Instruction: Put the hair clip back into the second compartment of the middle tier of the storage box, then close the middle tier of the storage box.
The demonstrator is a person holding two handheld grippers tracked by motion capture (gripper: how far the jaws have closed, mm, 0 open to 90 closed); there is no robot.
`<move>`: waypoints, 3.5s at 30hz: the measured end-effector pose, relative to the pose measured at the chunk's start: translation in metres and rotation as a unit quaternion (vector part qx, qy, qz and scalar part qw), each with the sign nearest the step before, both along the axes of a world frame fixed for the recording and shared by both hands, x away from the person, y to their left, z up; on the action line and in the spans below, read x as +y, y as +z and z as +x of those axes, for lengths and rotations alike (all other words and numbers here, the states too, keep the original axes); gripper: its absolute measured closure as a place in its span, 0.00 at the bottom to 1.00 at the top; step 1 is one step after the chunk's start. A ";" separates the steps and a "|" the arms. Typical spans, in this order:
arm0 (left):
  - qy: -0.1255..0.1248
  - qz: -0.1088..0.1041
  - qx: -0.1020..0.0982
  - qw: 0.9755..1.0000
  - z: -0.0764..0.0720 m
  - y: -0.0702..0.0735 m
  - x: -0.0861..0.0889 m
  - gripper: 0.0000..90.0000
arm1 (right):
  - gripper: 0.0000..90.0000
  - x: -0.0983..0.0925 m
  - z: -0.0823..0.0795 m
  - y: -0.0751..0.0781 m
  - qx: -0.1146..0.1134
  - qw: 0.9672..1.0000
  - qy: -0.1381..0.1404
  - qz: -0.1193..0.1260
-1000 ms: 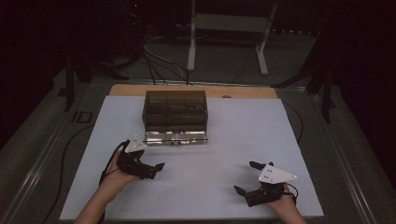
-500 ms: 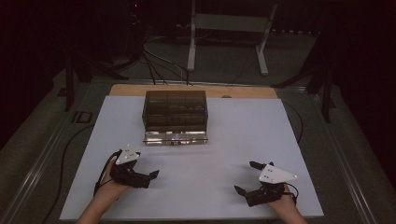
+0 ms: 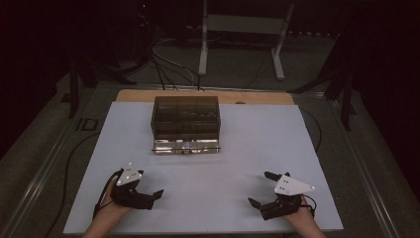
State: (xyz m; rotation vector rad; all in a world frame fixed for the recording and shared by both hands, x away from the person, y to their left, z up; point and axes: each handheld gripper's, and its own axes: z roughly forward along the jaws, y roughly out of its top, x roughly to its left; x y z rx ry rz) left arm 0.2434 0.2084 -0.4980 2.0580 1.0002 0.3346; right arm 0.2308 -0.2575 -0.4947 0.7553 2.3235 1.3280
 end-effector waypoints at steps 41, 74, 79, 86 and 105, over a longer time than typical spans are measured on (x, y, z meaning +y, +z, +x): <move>-0.005 0.007 -0.002 1.000 -0.010 -0.004 0.003 0.00 | 0.00 0.001 -0.001 0.000 0.000 1.000 0.004 -0.004; -0.024 0.009 -0.008 1.000 -0.004 0.026 -0.016 0.00 | 0.00 0.000 0.000 -0.001 0.001 1.000 -0.001 -0.004; -0.021 0.015 -0.013 1.000 -0.002 0.031 -0.018 0.00 | 0.00 0.000 0.000 -0.001 0.001 1.000 -0.001 -0.004; -0.019 0.013 -0.022 0.999 0.005 0.041 -0.021 0.00 | 0.00 0.001 -0.001 -0.001 0.001 1.000 -0.001 -0.005; -0.013 0.029 -0.026 0.999 0.025 0.046 -0.048 0.00 | 0.00 0.000 -0.001 -0.001 0.002 1.000 0.001 -0.003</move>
